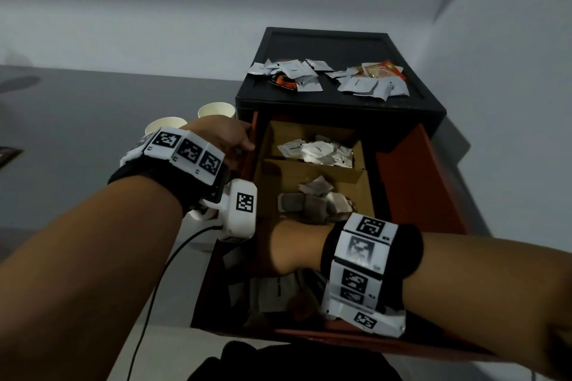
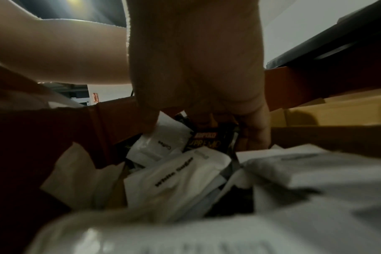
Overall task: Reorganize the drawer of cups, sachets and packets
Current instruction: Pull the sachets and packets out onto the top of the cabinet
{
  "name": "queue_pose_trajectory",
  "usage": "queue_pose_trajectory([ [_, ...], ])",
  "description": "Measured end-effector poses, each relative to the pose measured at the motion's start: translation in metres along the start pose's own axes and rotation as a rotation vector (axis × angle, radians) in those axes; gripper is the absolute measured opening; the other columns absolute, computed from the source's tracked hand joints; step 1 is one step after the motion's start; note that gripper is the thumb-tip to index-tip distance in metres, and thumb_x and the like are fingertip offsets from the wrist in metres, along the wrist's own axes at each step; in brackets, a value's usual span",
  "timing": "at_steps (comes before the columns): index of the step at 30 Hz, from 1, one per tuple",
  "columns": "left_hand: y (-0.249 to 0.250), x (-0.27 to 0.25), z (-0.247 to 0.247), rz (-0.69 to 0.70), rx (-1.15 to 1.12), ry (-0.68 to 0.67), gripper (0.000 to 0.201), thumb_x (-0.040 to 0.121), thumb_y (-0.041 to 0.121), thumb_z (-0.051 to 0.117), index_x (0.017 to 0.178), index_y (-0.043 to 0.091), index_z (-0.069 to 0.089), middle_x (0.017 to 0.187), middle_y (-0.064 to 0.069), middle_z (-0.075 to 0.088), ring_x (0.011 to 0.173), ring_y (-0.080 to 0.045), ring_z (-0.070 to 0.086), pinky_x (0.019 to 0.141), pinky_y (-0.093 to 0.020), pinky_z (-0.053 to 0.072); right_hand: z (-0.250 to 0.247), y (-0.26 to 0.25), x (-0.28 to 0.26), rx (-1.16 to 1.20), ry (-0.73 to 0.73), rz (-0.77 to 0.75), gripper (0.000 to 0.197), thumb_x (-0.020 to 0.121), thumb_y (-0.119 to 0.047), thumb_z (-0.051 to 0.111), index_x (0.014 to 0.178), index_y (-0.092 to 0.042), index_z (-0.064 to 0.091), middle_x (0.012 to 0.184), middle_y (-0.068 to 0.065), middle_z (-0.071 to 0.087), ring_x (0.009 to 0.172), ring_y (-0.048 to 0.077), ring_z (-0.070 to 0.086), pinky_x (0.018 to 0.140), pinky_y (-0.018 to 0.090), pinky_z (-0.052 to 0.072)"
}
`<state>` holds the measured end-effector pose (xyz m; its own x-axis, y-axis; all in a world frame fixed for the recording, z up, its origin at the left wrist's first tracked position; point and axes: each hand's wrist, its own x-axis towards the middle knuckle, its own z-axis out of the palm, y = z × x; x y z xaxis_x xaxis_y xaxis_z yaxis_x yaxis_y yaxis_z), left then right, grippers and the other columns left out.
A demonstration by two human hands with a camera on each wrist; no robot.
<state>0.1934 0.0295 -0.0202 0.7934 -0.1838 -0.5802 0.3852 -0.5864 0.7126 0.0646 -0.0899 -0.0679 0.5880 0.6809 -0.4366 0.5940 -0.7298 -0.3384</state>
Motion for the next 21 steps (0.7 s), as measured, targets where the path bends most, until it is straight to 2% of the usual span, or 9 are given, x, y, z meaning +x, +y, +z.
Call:
queue_pose_trajectory([
  [3,-0.002,0.001,0.000,0.005,-0.016,0.014,0.027,0.096,-0.001,0.039,0.095,0.021,0.054,0.111,-0.009,0.053,0.109,-0.027,0.048,0.103,-0.043,0.037,-0.003,0.001,-0.006,-0.027,-0.031,-0.010,0.035,0.101,-0.022,0.040,0.125,-0.001,0.053,0.125,0.017,0.056,0.086,0.024,0.053,0.073,0.024,0.036],
  [5,-0.003,0.000,0.000,0.010,-0.025,0.012,0.026,0.097,-0.001,0.039,0.093,0.021,0.053,0.103,-0.008,0.053,0.096,-0.023,0.049,0.092,-0.038,0.039,-0.007,0.002,-0.010,-0.022,-0.030,0.073,0.020,0.098,-0.019,0.046,0.098,-0.010,0.063,0.091,0.007,0.060,0.059,0.009,0.040,0.054,0.017,0.032],
  [7,-0.003,-0.001,0.001,0.018,-0.029,0.016,0.026,0.097,-0.001,0.038,0.090,0.021,0.051,0.092,-0.007,0.051,0.081,-0.020,0.047,0.078,-0.034,0.038,-0.014,0.010,-0.009,0.047,0.001,0.173,0.029,0.095,-0.013,0.047,0.067,-0.018,0.045,0.067,-0.003,0.043,0.054,0.006,0.031,0.048,0.014,0.026],
  [9,-0.002,-0.003,0.003,0.024,-0.022,0.021,0.026,0.098,-0.001,0.038,0.089,0.021,0.049,0.085,-0.006,0.048,0.072,-0.018,0.044,0.070,-0.030,0.036,-0.025,0.012,-0.010,0.023,-0.005,0.226,0.029,0.091,-0.005,0.047,0.065,-0.013,0.039,0.064,0.001,0.037,0.053,0.011,0.032,0.044,0.017,0.026],
  [11,-0.002,-0.005,0.003,0.031,-0.023,0.018,0.027,0.098,-0.001,0.037,0.089,0.021,0.050,0.081,-0.005,0.048,0.067,-0.018,0.043,0.068,-0.030,0.037,-0.034,0.017,-0.015,0.024,-0.039,0.245,0.008,0.088,-0.005,0.052,0.081,-0.006,0.048,0.068,0.001,0.041,0.055,0.013,0.036,0.044,0.019,0.029],
  [14,-0.002,-0.008,0.004,0.036,-0.036,0.016,0.028,0.098,-0.001,0.036,0.091,0.021,0.052,0.081,-0.004,0.050,0.070,-0.018,0.045,0.078,-0.034,0.041,-0.041,0.020,-0.025,0.084,-0.132,0.214,0.025,0.083,-0.019,0.068,0.103,-0.007,0.056,0.072,-0.006,0.049,0.059,0.006,0.044,0.048,0.018,0.035],
  [15,-0.001,-0.010,0.004,0.039,-0.038,0.015,0.028,0.098,-0.001,0.036,0.091,0.020,0.052,0.080,-0.004,0.050,0.068,-0.018,0.044,0.077,-0.034,0.042,-0.044,0.017,-0.028,0.116,-0.171,0.197,0.021,0.081,-0.024,0.071,0.090,-0.010,0.059,0.065,-0.010,0.050,0.053,0.005,0.044,0.046,0.016,0.035],
  [17,0.000,-0.013,0.005,0.039,-0.026,0.003,0.027,0.098,-0.002,0.035,0.090,0.019,0.051,0.072,-0.004,0.046,0.059,-0.018,0.038,0.065,-0.030,0.040,-0.041,0.010,-0.029,0.096,-0.285,0.182,0.040,0.080,-0.033,0.072,0.057,-0.013,0.047,0.045,-0.006,0.040,0.038,0.009,0.033,0.038,0.016,0.027],
  [21,-0.001,-0.013,0.004,0.031,-0.038,0.001,0.027,0.097,-0.001,0.037,0.091,0.020,0.053,0.076,-0.005,0.048,0.066,-0.019,0.044,0.068,-0.031,0.040,-0.016,-0.003,-0.020,-0.163,-0.425,0.211,0.043,0.091,-0.019,0.059,0.055,-0.012,0.036,0.056,0.000,0.033,0.042,0.009,0.032,0.038,0.012,0.028],
])
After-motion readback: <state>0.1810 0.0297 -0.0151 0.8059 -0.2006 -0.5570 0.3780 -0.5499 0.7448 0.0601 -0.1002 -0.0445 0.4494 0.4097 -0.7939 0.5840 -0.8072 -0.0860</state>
